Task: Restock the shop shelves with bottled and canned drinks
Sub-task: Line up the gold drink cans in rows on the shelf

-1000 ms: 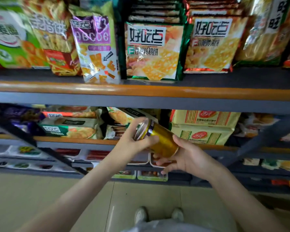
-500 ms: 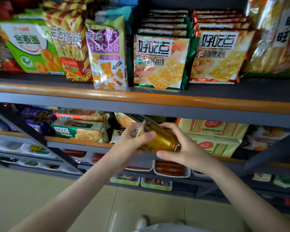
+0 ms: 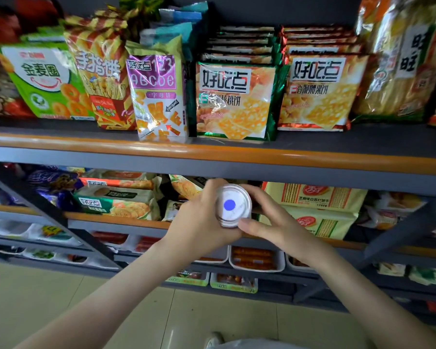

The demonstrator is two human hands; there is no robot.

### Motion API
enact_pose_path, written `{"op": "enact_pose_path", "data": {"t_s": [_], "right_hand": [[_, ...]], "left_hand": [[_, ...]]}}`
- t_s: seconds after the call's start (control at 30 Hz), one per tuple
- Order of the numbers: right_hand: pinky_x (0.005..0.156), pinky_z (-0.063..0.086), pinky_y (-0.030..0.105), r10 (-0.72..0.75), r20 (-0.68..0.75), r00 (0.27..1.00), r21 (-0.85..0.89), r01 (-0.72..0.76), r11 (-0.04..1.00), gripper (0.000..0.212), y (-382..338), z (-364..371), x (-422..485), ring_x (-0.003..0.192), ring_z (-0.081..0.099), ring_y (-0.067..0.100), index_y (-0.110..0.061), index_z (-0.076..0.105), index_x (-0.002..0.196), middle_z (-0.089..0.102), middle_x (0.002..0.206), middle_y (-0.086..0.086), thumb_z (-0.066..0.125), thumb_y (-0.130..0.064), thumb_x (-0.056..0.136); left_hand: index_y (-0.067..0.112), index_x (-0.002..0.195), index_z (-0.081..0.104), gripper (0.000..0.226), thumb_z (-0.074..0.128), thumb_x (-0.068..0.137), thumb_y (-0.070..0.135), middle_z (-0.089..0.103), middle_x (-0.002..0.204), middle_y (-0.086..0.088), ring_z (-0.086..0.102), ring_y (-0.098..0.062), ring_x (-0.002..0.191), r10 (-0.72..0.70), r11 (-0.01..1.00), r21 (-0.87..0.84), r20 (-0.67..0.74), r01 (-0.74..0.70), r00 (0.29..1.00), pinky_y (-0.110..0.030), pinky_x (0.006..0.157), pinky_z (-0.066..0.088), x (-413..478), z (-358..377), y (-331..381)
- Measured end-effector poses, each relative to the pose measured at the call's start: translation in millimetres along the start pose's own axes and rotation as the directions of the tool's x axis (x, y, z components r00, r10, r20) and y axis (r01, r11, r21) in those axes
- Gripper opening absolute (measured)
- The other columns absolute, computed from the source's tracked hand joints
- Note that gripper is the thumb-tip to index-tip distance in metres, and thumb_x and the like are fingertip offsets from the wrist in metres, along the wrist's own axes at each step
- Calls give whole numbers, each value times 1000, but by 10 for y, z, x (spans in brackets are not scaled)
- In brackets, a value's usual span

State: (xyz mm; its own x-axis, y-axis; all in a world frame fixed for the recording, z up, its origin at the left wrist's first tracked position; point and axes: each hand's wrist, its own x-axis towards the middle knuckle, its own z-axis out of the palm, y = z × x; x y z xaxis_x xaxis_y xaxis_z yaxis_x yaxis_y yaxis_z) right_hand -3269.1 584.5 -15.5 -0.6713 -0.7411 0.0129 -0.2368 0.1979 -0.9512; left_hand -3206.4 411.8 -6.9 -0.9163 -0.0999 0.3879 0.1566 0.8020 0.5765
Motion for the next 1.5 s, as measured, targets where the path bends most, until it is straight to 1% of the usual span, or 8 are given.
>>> {"op": "enact_pose_path", "data": {"t_s": [0.13, 0.33, 0.57, 0.67, 0.77, 0.9, 1.07, 1.5], "right_hand": [[98, 42, 15, -86, -14, 996, -62, 85, 994, 79, 37, 31, -102, 128, 41, -5, -54, 28, 137, 33, 139, -33, 77, -43, 76], [94, 42, 11, -305, -215, 928, -200, 264, 944, 78, -95, 70, -27, 126, 42, -4, -42, 33, 133, 35, 130, -38, 80, -33, 72], [93, 42, 10, -385, -237, 892, -307, 307, 901, 86, -533, -70, 14, 117, 50, -10, -39, 35, 133, 45, 123, -40, 88, -28, 66], [96, 43, 15, -477, -203, 855, -352, 391, 850, 77, -1038, -240, -42, 121, 49, -5, -35, 41, 132, 47, 127, -34, 82, -37, 68], [94, 41, 11, -637, -168, 752, -451, 516, 728, 76, -1680, -462, -76, 122, 49, -3, -28, 42, 132, 46, 126, -33, 81, -40, 68], [64, 54, 13, -819, -76, 569, -607, 625, 491, 110, -2516, -875, 0, 120, 58, 20, -22, 62, 97, 64, 97, -7, 88, -61, -2], [82, 45, 8, -910, -110, 401, -721, 598, 350, 71, -3396, -911, 252, 108, 57, -3, -42, 44, 123, 53, 117, -31, 77, -57, 62], [75, 50, 23, -548, -429, 718, -567, 259, 782, 56, -3855, -1267, 1142, 99, 58, 5, -34, 51, 117, 60, 107, -14, 82, -33, 71]], "left_hand": [[13, 108, 58, 62, 84, 60, 42, 71, 99, -9, 72, -17, 85, -497, 316, -709, 441, 630, 747, -31, 69, 59, 85, -99, 132], [9, 120, 60, 61, 66, 73, 48, 71, 94, -15, 72, -25, 74, -367, -327, -595, 796, 734, 481, -31, 60, 60, 98, -80, 231], [22, 114, 64, 64, 35, 87, 71, 71, 106, -12, 71, -21, 88, -458, 379, -402, 701, 834, 546, -38, 79, 58, 253, -322, 124], [30, 105, 65, 31, 53, 91, 54, 72, 99, -5, 69, -16, 91, -293, 779, -486, 277, 396, 915, -36, 91, 54, 368, -784, 274], [25, 95, 65, 17, 55, 94, 38, 71, 84, 6, 69, -7, 79, 138, 936, -311, -111, -166, 984, -19, 75, 54, 521, -1390, 545], [8, 103, 65, 25, 50, 92, 24, 67, 96, 2, 62, -10, 91, 593, 803, 355, -398, -479, 700, -13, 82, 43, 1007, -2069, 753], [1, 118, 63, 36, 54, 91, 23, 56, 126, -20, 55, -38, 113, 769, 584, 747, -382, -319, 512, -44, 95, 41, 1754, -2656, 788], [9, 120, 61, 44, 46, 86, 32, 54, 133, -18, 48, -35, 125, 778, 501, 807, -262, -312, 571, -45, 110, 32, 2387, -2968, 863]]}}
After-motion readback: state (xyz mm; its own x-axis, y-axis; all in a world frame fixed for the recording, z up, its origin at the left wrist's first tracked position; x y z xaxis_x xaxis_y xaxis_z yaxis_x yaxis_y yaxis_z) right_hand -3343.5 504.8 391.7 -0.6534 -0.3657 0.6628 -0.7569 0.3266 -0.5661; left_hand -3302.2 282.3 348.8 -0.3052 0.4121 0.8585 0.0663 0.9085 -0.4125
